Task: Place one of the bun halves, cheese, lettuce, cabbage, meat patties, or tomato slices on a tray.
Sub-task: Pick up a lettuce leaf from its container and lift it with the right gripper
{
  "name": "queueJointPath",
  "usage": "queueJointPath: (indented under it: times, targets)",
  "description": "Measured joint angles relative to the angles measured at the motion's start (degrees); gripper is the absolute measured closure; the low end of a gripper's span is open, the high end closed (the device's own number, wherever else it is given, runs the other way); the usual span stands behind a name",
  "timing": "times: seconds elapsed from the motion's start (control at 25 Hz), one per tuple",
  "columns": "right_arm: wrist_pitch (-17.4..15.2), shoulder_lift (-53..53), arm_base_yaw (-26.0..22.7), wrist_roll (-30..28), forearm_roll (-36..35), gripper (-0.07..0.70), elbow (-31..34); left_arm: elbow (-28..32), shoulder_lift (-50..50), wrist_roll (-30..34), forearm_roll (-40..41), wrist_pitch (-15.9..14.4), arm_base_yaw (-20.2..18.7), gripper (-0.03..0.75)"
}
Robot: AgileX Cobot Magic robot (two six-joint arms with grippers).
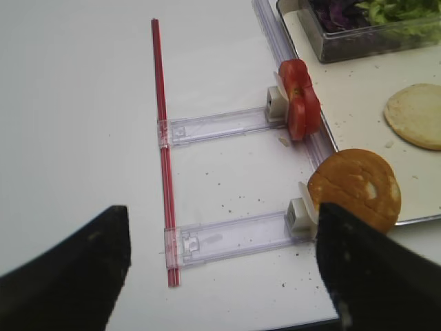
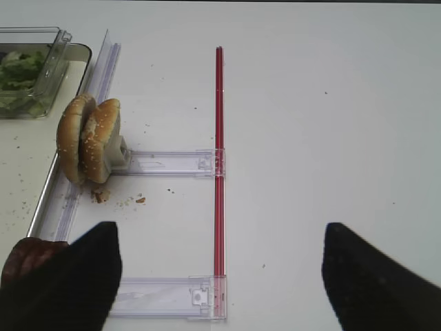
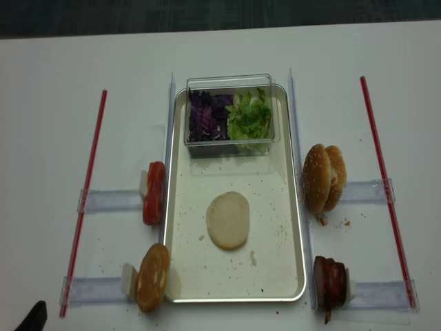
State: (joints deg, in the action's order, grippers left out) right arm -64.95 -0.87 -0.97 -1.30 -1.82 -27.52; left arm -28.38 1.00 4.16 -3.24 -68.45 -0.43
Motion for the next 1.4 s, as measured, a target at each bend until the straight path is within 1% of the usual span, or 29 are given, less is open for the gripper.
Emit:
queueJointPath:
  times: [1.04, 1.4]
  targets:
    - [0.00, 0.00, 0.00, 0.00, -0.33, 0.018, 0.00, 0.00, 0.00, 0.00, 0.00, 0.00, 0.00, 0.207]
    - [0.48, 0.68, 0.00, 0.00, 1.31, 0.018, 0.00, 0.00, 0.00, 0.00, 0.00, 0.05, 0.00, 0.207]
